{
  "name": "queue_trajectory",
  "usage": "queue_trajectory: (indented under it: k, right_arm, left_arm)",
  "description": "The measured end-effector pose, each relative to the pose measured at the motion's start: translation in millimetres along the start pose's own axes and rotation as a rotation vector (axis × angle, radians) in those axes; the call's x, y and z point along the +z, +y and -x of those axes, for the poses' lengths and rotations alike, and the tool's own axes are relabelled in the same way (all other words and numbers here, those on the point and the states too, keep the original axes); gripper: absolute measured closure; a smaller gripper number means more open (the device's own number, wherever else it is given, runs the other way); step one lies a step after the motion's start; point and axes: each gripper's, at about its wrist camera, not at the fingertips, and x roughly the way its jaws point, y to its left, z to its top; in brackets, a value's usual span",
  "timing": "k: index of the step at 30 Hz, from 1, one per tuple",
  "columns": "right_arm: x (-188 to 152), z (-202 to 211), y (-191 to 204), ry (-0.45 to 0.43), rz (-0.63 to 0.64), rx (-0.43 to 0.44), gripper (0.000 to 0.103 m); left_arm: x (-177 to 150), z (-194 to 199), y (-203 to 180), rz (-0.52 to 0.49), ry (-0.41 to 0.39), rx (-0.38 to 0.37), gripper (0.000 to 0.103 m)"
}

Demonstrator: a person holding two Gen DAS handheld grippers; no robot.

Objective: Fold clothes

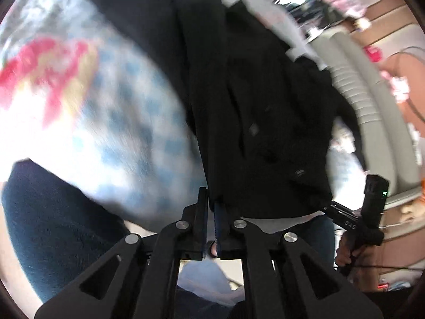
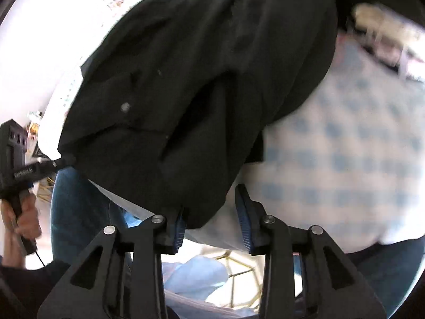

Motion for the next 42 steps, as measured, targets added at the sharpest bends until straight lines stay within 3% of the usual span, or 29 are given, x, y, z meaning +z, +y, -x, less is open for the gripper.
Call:
queue_trajectory:
  k: [3, 7, 8, 10, 14, 16, 18, 20, 21, 22, 23, 25, 26, 29, 32, 34, 36, 38, 40, 41, 42]
  right_arm:
    - [12.7, 33.7, -8.6, -0.076, 0.010, 0.026, 0.069]
    - [35.8, 68.2, -30.8, -0.187, -0.018, 0.060, 0.061]
    - [32.5, 71.5, -34.0, -0.200, -0.027, 0.068, 0.060]
    - [49.9, 68.9, -40.8, -0.218, -0.065, 0.074, 0.060]
    - [81.3, 58.9, -39.8, -0.257, -0.086, 0.118, 0.058]
    - [91.3, 54.5, -30.7, -0.254, -0.073, 0.131, 0.053]
    - [97.1, 51.1, -17.8, -0.226, -0.056, 0.126, 0.053]
    - [99.6, 39.5, -0.2, -0.183, -0.037, 0.110, 0.053]
    - [98.7, 28.9, 6.5, -0.155, -0.034, 0.120, 0.053]
    - [97.2, 17.5, 11.2, -0.125, -0.039, 0.133, 0.053]
    - [97.9, 6.0, 12.1, -0.099, -0.039, 0.139, 0.053]
    - [100.6, -14.2, 14.5, -0.052, -0.039, 0.130, 0.053]
    - [102.6, -23.1, 16.0, -0.032, -0.039, 0.116, 0.053]
    - [115.6, -41.0, 22.4, -0.021, -0.027, 0.072, 0.053]
    - [122.6, -47.2, 27.2, -0.045, -0.024, 0.038, 0.054]
    - [124.8, -50.7, 29.7, -0.060, -0.022, 0.009, 0.054]
    - [123.6, -58.8, 23.7, -0.058, -0.014, -0.099, 0.054]
    - [120.3, -71.8, 11.7, -0.028, -0.033, -0.136, 0.055]
    - [112.8, -80.6, 3.4, 0.012, -0.038, -0.163, 0.055]
    - [110.5, -78.7, 2.0, 0.016, -0.030, -0.156, 0.055]
    - [108.1, -76.6, 0.7, 0.020, -0.022, -0.149, 0.055]
  left_arm:
    - [14.1, 29.0, 22.9, 0.047, -0.076, -0.103, 0.086]
    - [44.5, 55.2, 60.8, 0.105, -0.188, -0.318, 0.084]
    - [52.9, 60.1, 72.6, 0.124, -0.223, -0.339, 0.076]
    - [77.1, 59.2, 102.0, 0.205, -0.261, -0.264, 0.063]
    - [129.8, 12.7, 153.2, 0.358, -0.229, -0.091, 0.063]
    - [161.3, -5.9, 169.1, 0.386, -0.243, -0.098, 0.062]
    - [191.3, -19.7, 179.3, 0.412, -0.267, -0.105, 0.054]
    - [220.2, -32.3, 200.1, 0.493, -0.299, -0.166, 0.047]
    - [230.9, -38.5, 208.3, 0.550, -0.311, -0.226, 0.047]
    - [241.8, -45.4, 215.1, 0.611, -0.324, -0.291, 0.057]
    - [252.4, -43.7, 208.6, 0.610, -0.346, -0.286, 0.100]
    - [273.3, -32.6, 184.0, 0.552, -0.397, -0.213, 0.101]
    - [282.0, -21.6, 163.0, 0.470, -0.422, -0.143, 0.102]
    - [287.3, 42.7, 82.8, 0.110, -0.504, 0.155, 0.102]
    - [266.2, 106.3, 34.7, -0.134, -0.567, 0.352, 0.101]
    - [236.5, 145.3, 43.3, -0.231, -0.592, 0.480, 0.101]
    - [221.1, 148.7, 68.8, -0.232, -0.554, 0.600, 0.101]
    - [212.9, 134.0, 126.8, -0.129, -0.420, 0.678, 0.098]
    - [213.8, 105.7, 191.6, 0.043, -0.235, 0.684, 0.098]
    - [210.0, 101.4, 203.3, 0.081, -0.204, 0.676, 0.098]
    - [203.9, 111.0, 205.1, 0.074, -0.233, 0.665, 0.097]
